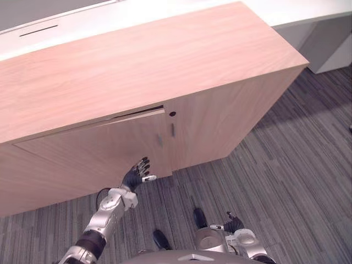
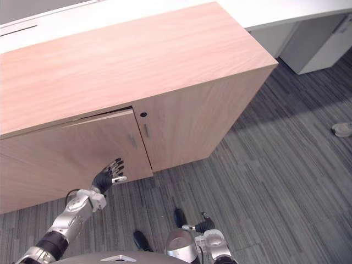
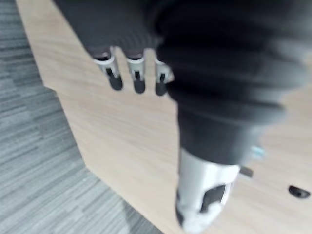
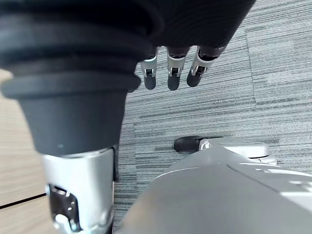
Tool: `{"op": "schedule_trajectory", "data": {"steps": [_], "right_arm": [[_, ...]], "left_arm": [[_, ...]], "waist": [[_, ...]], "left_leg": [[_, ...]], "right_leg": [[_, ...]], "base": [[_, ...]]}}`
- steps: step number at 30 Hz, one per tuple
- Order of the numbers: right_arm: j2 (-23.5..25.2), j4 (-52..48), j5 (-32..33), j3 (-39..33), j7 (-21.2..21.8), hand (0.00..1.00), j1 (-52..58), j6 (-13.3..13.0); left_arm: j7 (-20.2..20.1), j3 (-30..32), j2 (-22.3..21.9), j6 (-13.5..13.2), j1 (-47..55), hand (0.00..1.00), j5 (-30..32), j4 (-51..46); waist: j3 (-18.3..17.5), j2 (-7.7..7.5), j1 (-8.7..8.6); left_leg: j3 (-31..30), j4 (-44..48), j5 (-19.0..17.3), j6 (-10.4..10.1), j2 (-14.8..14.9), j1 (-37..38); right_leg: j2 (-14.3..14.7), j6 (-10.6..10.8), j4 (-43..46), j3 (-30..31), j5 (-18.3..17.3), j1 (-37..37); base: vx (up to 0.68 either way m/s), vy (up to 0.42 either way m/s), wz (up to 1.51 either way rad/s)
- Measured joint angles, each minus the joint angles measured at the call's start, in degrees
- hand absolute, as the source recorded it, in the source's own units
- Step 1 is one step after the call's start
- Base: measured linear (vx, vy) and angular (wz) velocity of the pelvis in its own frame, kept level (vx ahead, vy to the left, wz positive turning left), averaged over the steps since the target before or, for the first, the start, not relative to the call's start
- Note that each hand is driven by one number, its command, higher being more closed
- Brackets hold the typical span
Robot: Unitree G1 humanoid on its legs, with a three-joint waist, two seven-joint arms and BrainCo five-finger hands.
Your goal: Walk over to the cabinet, pick up the folder, carry it to the office cabinet, place the folder inside the office cabinet, then close the office cabinet door
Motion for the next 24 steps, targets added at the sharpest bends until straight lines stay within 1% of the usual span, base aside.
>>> {"op": "schedule_trajectory", "data": {"steps": [2, 5, 8, 9, 11, 12, 13, 14, 17, 24], "right_arm": [[0.37, 1.56, 0.02, -0.75, -0.01, 0.00, -0.04, 0.04], [0.53, 1.72, 0.11, -1.27, -0.06, 0.00, 0.59, 0.06], [1.27, 2.12, 0.19, -2.16, -0.09, 0.00, 0.82, 0.04], [1.62, 2.88, 0.36, -2.24, -0.19, 0.00, 0.73, 0.03], [1.63, 4.25, 0.50, -2.35, -0.34, 0.00, -0.06, 0.05], [1.63, 4.29, 0.51, -2.35, -0.35, 0.00, -0.07, 0.05], [1.64, 4.73, 0.51, -2.52, -0.37, 0.00, -0.14, 0.02], [1.69, 5.33, 0.50, -3.47, -0.41, 0.00, -0.33, 0.00], [1.83, 6.11, 0.47, -4.56, -0.45, 0.00, -0.59, 0.03], [2.05, 6.47, 0.45, -4.62, -0.47, 0.00, -1.34, 0.00]], "left_arm": [[0.05, 2.07, -0.72, 0.01, 2.36, 0.00, 3.66, 2.77], [1.05, 4.40, -1.95, 0.03, 3.95, 0.00, 6.53, 8.69], [2.38, 7.43, -2.77, 0.14, 4.56, 0.00, 11.06, 17.01], [3.28, 9.25, -3.36, 0.19, 4.74, 0.00, 13.48, 20.16], [5.05, 13.50, -4.65, 0.24, 5.43, 0.00, 17.26, 25.35], [5.27, 14.04, -4.78, 0.24, 5.53, 0.00, 17.57, 25.82], [6.48, 16.14, -5.30, 0.30, 5.96, 0.00, 18.95, 27.85], [7.40, 16.82, -5.49, 0.32, 6.25, 0.00, 19.90, 28.42], [8.84, 19.14, -6.31, 0.47, 6.81, 0.00, 21.61, 29.82], [10.35, 22.97, -8.35, 1.09, 7.77, 0.00, 25.72, 32.06]], "waist": [[-0.38, -0.88, 1.28], [-0.95, -1.72, 1.82], [-1.75, -2.93, 3.49], [-1.95, -3.27, 4.02], [-2.31, -3.79, 4.33], [-2.33, -3.85, 4.38], [-2.52, -4.14, 5.13], [-2.57, -4.23, 5.66], [-2.60, -4.29, 6.80], [-2.57, -4.49, 7.48]], "left_leg": [[-0.34, -0.01, 0.06, 0.01, 0.02, 0.52], [-1.61, -0.04, 0.06, 0.01, -0.03, 1.39], [-1.84, -0.06, 0.08, 0.02, -0.04, 1.50], [-2.20, -0.07, 0.09, 0.03, -0.11, 1.55], [-3.13, -0.07, 0.11, 0.07, -0.21, 1.71], [-3.17, -0.07, 0.12, 0.07, -0.21, 1.75], [-3.39, -0.06, 0.12, 0.07, -0.21, 1.84], [-3.43, -0.06, 0.12, 0.07, -0.21, 1.83], [-4.24, -0.06, 0.19, 0.09, -0.25, 1.86], [-6.25, -0.10, 0.51, 0.00, -0.13, 3.24]], "right_leg": [[0.01, -0.03, 0.00, -0.29, -0.18, 0.69], [-0.14, 0.05, -0.02, -1.68, -0.76, 1.94], [-0.15, 0.00, -0.03, -1.85, -1.11, 2.16], [-0.19, 0.00, -0.03, -2.09, -1.20, 2.57], [-0.35, -0.06, -0.04, -3.17, -1.39, 3.25], [-0.35, -0.06, -0.04, -3.21, -1.39, 3.40], [-0.34, -0.08, -0.03, -3.30, -1.41, 3.62], [-0.32, -0.10, -0.03, -3.33, -1.43, 3.64], [-0.32, -0.25, -0.01, -3.93, -1.58, 4.03], [-0.30, -0.78, 0.00, -6.22, -2.82, 6.22]], "base": [[-0.02, -0.035, 0.07], [-0.03, -0.031, 0.21], [-0.05, -0.037, 0.06], [-0.03, -0.036, 0.14], [-0.02, -0.026, 0.22], [0.00, -0.024, 0.16], [0.00, -0.021, 0.06], [-0.01, -0.033, 0.06], [-0.02, -0.035, 0.12], [-0.05, -0.043, 0.16]]}}
